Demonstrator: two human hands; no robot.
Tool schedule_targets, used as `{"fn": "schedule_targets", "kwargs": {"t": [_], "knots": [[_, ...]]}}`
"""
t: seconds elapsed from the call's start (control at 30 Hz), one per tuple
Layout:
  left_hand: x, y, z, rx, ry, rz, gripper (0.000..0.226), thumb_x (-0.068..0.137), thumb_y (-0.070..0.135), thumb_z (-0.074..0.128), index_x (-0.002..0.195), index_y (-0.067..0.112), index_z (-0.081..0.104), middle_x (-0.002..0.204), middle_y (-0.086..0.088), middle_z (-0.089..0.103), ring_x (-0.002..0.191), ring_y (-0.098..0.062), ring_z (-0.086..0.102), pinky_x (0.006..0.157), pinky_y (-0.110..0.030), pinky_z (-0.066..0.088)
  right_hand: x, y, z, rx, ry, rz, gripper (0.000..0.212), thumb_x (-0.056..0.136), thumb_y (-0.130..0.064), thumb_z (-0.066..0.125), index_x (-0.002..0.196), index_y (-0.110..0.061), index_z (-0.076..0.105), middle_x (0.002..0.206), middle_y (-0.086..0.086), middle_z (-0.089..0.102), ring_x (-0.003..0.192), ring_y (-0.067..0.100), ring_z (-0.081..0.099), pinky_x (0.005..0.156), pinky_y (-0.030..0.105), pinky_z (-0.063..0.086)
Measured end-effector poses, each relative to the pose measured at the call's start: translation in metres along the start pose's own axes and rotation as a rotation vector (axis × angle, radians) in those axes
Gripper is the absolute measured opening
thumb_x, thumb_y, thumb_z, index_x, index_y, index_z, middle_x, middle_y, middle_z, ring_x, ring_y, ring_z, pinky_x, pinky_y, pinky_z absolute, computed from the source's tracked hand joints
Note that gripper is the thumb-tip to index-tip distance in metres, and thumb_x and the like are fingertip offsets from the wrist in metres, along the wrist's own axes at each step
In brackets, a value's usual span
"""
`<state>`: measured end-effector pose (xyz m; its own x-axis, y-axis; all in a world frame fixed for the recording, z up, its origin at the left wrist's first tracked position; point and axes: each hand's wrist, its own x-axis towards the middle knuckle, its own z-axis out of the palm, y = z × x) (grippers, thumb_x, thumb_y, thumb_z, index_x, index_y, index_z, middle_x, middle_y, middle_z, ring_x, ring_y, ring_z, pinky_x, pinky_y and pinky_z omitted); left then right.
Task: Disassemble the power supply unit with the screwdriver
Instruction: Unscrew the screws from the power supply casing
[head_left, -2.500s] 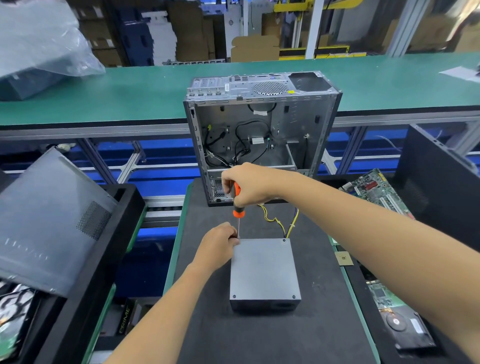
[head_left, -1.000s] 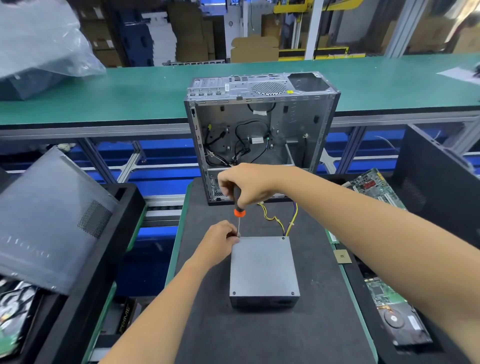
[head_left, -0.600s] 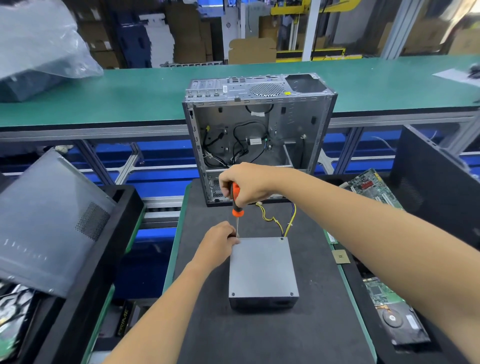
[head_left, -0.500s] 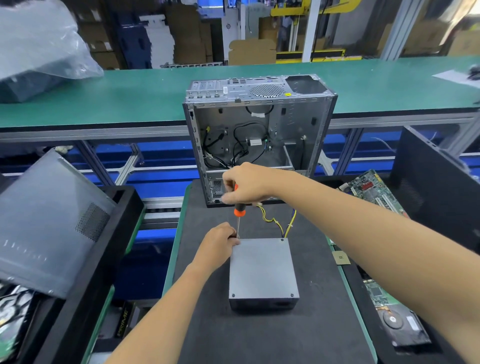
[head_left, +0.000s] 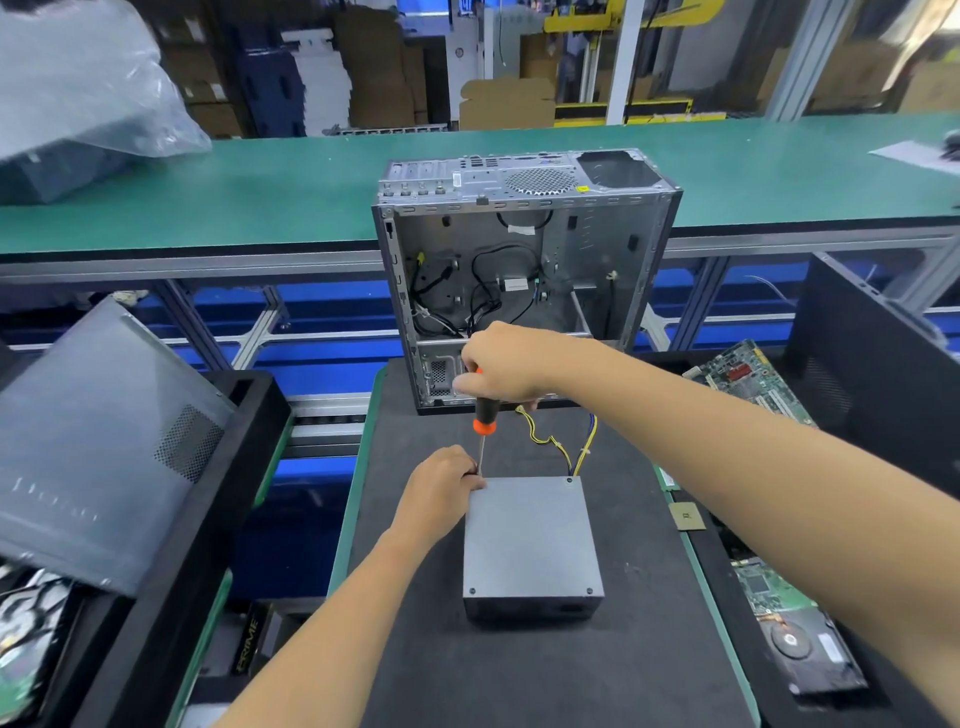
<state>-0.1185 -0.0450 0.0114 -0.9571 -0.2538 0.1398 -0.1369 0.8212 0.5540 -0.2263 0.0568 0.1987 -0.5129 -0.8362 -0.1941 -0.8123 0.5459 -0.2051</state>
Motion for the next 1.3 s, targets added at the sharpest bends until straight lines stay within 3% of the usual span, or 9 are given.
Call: {"fn": "schedule_targets", "kwargs": {"t": [0.2, 0.4, 0.53, 0.67, 0.73, 0.9, 0.97, 1.07, 1.3], "knots": [[0.003, -0.004, 0.0, 0.027, 0.006, 0.042, 0.013, 0.09, 0.015, 0.062, 0.078, 0.009, 0.06, 0.083, 0.003, 0.052, 0.08, -0.016, 0.049, 0.072, -0.028, 0.042, -0.01, 0.009, -0.011, 0.211, -0.047, -0.009, 0.015, 0.082, -0.023, 0.064, 0.079, -0.01, 0.057, 0.076, 0.005, 0.07, 0.047, 0.016, 0.068, 0.052, 0.025, 0.048], [0.008, -0.02, -0.013, -0.114, 0.034, -0.051, 0.013, 0.084, 0.001, 0.064, 0.077, 0.012, 0.061, 0.072, 0.008, 0.058, 0.068, -0.01, 0.052, 0.066, -0.022, 0.039, -0.01, 0.011, 0.0, 0.085, -0.394, 0.147, 0.034, 0.086, -0.025, 0.069, 0.102, 0.005, 0.062, 0.066, 0.01, 0.068, 0.046, 0.02, 0.063, 0.049, 0.026, 0.057], [0.013, -0.034, -0.028, -0.345, -0.004, -0.213, 0.027, 0.077, -0.005, 0.069, 0.064, 0.018, 0.063, 0.056, 0.003, 0.063, 0.051, -0.01, 0.056, 0.058, -0.024, 0.052, -0.008, 0.016, 0.008, 0.076, -0.348, 0.14, 0.028, 0.09, -0.026, 0.062, 0.102, 0.0, 0.062, 0.071, 0.008, 0.066, 0.057, 0.026, 0.065, 0.059, 0.031, 0.059], [0.012, -0.054, -0.034, -0.501, 0.002, -0.346, 0.025, 0.078, -0.009, 0.069, 0.067, 0.012, 0.065, 0.058, -0.001, 0.064, 0.054, -0.018, 0.059, 0.063, -0.034, 0.056, -0.004, 0.021, 0.012, 0.078, -0.253, 0.116, 0.033, 0.09, -0.034, 0.062, 0.1, -0.002, 0.062, 0.08, 0.011, 0.069, 0.049, 0.019, 0.064, 0.049, 0.022, 0.051], [0.009, -0.062, -0.03, -0.442, -0.014, -0.391, 0.022, 0.077, -0.007, 0.07, 0.068, 0.012, 0.064, 0.063, -0.007, 0.065, 0.058, -0.018, 0.059, 0.064, -0.035, 0.053, -0.002, 0.023, 0.015, 0.066, -0.194, 0.11, 0.038, 0.09, -0.039, 0.061, 0.098, -0.002, 0.062, 0.078, 0.012, 0.069, 0.046, 0.018, 0.063, 0.049, 0.021, 0.045], [0.005, -0.073, -0.014, -0.282, 0.007, -0.437, 0.02, 0.083, -0.004, 0.062, 0.087, 0.014, 0.069, 0.071, -0.002, 0.066, 0.065, -0.013, 0.059, 0.064, -0.02, 0.046, 0.003, 0.03, 0.026, 0.08, -0.184, 0.121, 0.045, 0.091, -0.041, 0.06, 0.098, 0.003, 0.062, 0.08, 0.016, 0.067, 0.042, 0.018, 0.059, 0.043, 0.018, 0.039], [0.005, -0.077, -0.011, -0.185, 0.021, -0.421, 0.015, 0.083, 0.0, 0.066, 0.083, 0.014, 0.072, 0.07, 0.004, 0.067, 0.066, -0.007, 0.06, 0.066, -0.018, 0.043, 0.004, 0.032, 0.031, 0.066, -0.207, 0.117, 0.046, 0.091, -0.041, 0.059, 0.098, 0.004, 0.063, 0.084, 0.018, 0.069, 0.054, 0.025, 0.065, 0.045, 0.02, 0.039], [0.004, -0.082, -0.007, -0.087, 0.001, -0.402, 0.015, 0.08, 0.001, 0.069, 0.073, 0.013, 0.069, 0.074, 0.003, 0.065, 0.073, -0.014, 0.06, 0.069, -0.022, 0.042, 0.005, 0.034, 0.036, 0.055, -0.231, 0.113, 0.045, 0.09, -0.041, 0.059, 0.099, 0.003, 0.063, 0.091, 0.02, 0.07, 0.073, 0.032, 0.07, 0.052, 0.024, 0.042], [0.009, -0.091, -0.009, -0.047, -0.12, -0.423, 0.011, 0.076, 0.0, 0.075, 0.075, 0.009, 0.07, 0.077, -0.001, 0.059, 0.072, -0.019, 0.059, 0.07, -0.023, 0.043, 0.007, 0.036, 0.041, 0.048, -0.253, 0.116, 0.046, 0.09, -0.041, 0.058, 0.102, 0.003, 0.062, 0.084, 0.017, 0.07, 0.074, 0.033, 0.071, 0.052, 0.025, 0.042]]}}
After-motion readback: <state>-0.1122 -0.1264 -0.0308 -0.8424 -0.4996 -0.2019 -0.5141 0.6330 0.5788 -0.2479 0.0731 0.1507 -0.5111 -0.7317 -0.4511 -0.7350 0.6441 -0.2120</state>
